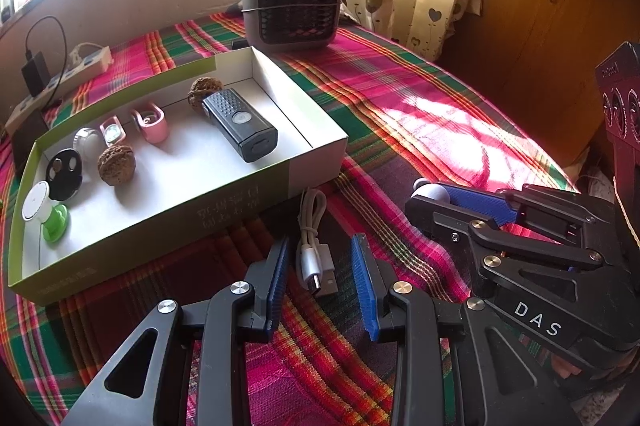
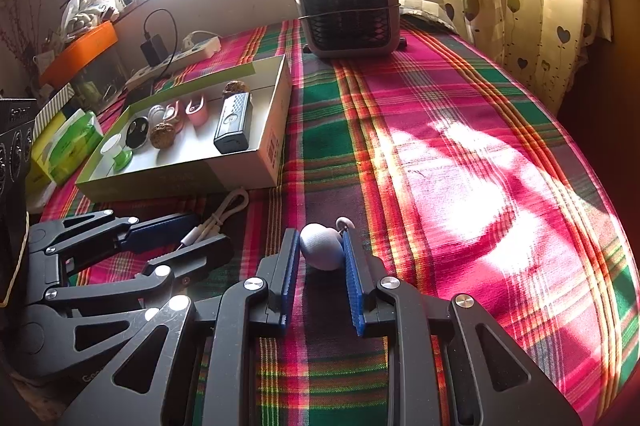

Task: Organize objects
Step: 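Close the left gripper on the white USB cable while the right holds the knob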

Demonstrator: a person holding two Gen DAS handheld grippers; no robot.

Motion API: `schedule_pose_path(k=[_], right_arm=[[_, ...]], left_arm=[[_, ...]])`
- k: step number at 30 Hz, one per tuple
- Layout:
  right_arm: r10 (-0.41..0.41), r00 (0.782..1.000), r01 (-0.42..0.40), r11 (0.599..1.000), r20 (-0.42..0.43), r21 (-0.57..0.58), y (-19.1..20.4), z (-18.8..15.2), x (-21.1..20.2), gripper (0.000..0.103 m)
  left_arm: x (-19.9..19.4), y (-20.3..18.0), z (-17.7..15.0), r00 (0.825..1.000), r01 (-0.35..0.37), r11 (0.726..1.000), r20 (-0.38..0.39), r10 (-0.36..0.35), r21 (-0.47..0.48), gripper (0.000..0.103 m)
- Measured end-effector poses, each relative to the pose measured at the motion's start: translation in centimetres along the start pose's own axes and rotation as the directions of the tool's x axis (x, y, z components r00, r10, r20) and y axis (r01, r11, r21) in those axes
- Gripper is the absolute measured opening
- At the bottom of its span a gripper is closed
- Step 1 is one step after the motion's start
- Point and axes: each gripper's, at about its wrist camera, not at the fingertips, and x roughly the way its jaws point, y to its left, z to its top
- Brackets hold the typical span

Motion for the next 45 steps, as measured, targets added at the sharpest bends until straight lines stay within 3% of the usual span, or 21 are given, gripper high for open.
schedule_pose_path(k=[9, 17, 45], right_arm=[[-0.003, 1.000, 0.003, 1.000, 0.001, 0.000, 0.02, -0.03, -0.04, 0.024], [-0.005, 1.000, 0.005, 1.000, 0.001, 0.000, 0.05, -0.02, -0.06, 0.024], [-0.008, 1.000, 0.008, 1.000, -0.001, -0.002, 0.01, 0.01, -0.02, 0.024]], left_arm=[[0.07, -0.06, 0.02, 1.000, -0.010, 1.000, 0.004, 0.010, -0.003, 0.029], [0.05, 0.28, -0.01, 0.999, -0.033, 0.999, 0.008, 0.033, -0.013, 0.017], [-0.14, 0.51, -0.14, 0.999, -0.031, 0.999, 0.014, 0.031, -0.025, 0.017]])
